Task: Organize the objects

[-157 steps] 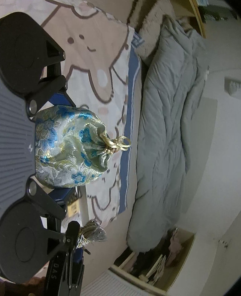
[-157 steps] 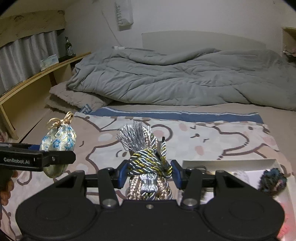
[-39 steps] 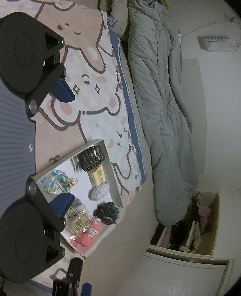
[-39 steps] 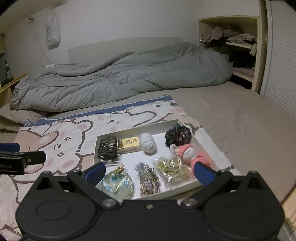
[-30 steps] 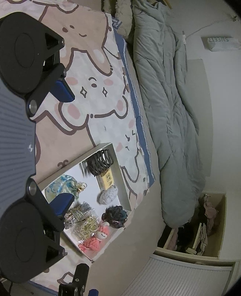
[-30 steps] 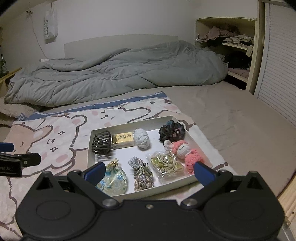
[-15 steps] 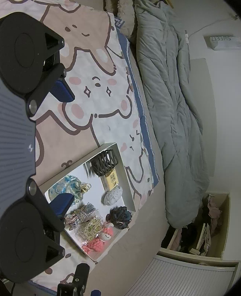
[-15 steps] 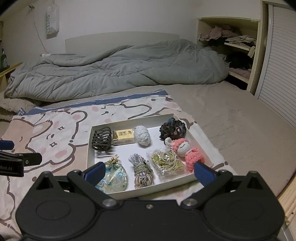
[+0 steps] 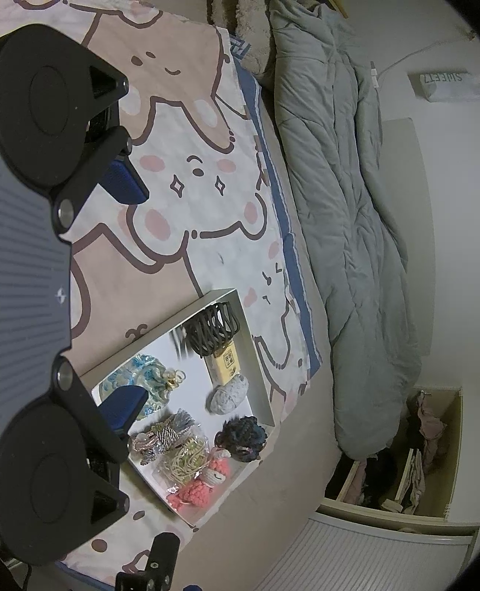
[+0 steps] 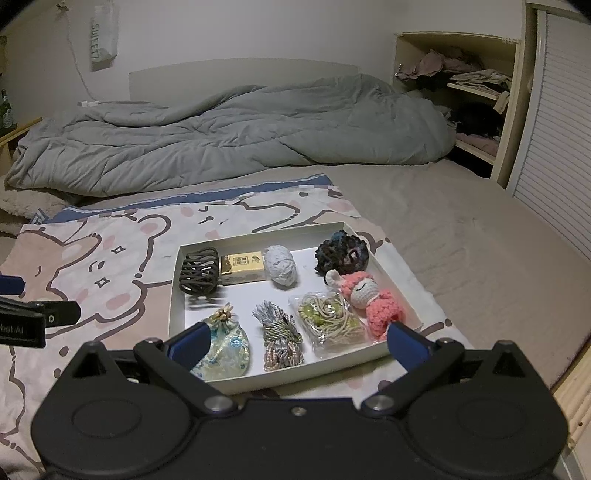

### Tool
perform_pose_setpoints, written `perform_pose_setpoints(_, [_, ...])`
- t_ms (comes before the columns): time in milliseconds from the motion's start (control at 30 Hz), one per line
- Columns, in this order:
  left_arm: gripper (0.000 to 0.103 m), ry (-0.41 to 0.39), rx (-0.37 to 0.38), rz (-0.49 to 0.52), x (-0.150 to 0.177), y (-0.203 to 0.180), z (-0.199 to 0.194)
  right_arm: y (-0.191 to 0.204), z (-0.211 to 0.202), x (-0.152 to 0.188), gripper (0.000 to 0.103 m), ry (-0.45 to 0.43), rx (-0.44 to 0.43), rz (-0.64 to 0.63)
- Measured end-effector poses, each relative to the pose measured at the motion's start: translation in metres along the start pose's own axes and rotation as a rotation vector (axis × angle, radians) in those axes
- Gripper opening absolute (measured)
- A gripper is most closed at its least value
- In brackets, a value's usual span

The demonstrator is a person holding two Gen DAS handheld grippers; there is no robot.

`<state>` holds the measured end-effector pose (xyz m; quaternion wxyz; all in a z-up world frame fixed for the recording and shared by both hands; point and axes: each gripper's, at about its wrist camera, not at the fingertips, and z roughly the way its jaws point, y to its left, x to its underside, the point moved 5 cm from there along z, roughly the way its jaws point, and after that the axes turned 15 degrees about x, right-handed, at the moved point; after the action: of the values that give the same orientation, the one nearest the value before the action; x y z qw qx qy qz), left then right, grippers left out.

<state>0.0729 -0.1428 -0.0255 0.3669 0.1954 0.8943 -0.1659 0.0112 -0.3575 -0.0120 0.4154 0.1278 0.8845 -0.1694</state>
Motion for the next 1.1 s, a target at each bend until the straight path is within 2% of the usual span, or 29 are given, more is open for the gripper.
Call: perform_pose_setpoints(1100, [0.103,0.003,-0.002,-0.011,0.0002,0.0004,0.0001,-0.0024,0.0027,0.0012,0.103,0.019,0.006,0.008])
